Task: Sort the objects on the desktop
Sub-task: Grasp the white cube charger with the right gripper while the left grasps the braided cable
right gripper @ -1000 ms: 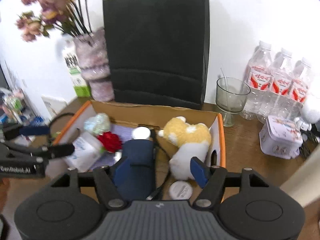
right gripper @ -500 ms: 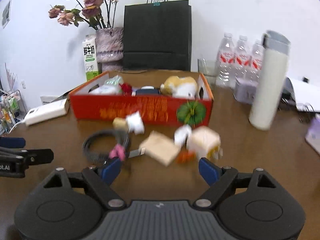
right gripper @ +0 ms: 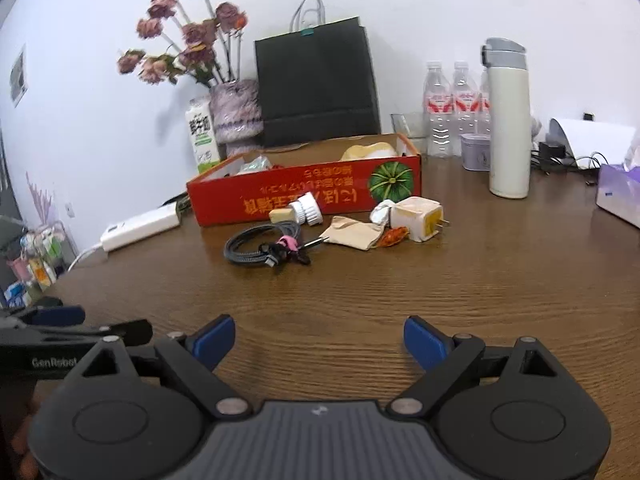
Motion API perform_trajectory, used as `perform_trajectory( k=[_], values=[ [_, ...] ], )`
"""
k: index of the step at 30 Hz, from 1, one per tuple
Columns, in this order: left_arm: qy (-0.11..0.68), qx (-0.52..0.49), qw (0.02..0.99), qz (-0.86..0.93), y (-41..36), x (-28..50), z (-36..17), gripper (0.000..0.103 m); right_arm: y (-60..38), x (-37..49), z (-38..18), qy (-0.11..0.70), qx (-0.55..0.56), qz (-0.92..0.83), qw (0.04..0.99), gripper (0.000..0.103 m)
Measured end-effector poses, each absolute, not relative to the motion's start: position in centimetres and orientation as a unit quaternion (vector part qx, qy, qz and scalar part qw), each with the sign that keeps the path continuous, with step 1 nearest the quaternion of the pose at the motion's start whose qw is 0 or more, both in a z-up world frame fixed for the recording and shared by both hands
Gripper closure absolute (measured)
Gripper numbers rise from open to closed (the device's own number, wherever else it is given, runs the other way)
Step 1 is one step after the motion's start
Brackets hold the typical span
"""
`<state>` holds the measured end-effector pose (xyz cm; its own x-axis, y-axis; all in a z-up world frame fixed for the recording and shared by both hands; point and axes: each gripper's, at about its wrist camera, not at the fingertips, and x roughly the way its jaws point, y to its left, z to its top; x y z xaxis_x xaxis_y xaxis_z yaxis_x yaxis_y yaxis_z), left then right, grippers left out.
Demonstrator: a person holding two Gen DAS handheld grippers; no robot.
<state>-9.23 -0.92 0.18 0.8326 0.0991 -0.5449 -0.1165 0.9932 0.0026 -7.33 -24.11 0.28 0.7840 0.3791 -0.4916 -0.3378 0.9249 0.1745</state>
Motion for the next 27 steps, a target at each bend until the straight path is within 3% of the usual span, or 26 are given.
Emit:
perform_trajectory(
  k=[4,6,8,14,18,24,25,26,27],
  values=[
    [0.28,-0.011,0.959,0.045,-0.7,-8.4,0.7,0.002,-24.6,-6.9,0.3,0.269,0.056,0.187,0.943,0.012],
    [0.286,-0.003,0.957,0.038,-0.4,-6.5,1.7,0.017,-24.8,-6.1,0.5,0.279,0.06,0.185,0.94,0.012],
    [0.288,-0.001,0.958,0.019,0.1,-3.8,3.0,0.022,-25.1,-4.9,1.0,0.282,0.053,0.178,0.941,0.014],
    [0.303,0.033,0.951,-0.057,-0.9,5.4,3.8,0.023,-25.3,1.4,3.9,0.249,-0.004,0.127,0.96,0.016],
    [0.346,0.052,0.934,-0.074,-1.5,10.0,1.6,0.047,-24.7,7.2,3.7,0.276,-0.019,0.116,0.954,0.022],
    [0.356,0.091,0.917,-0.155,-1.5,11.9,-0.1,0.047,-23.9,12.1,1.6,0.301,-0.041,0.129,0.944,0.029],
    [0.367,0.067,0.915,-0.156,-1.0,12.4,0.0,0.05,-23.9,12.7,1.1,0.313,-0.042,0.135,0.939,0.034],
    [0.372,0.05,0.916,-0.146,-0.7,12.5,0.1,0.065,-23.9,13.3,0.7,0.325,-0.038,0.137,0.935,0.05],
    [0.372,0.051,0.918,-0.125,-0.7,12.4,0.2,0.082,-24.1,13.5,0.4,0.332,-0.024,0.141,0.933,0.051]
  ],
)
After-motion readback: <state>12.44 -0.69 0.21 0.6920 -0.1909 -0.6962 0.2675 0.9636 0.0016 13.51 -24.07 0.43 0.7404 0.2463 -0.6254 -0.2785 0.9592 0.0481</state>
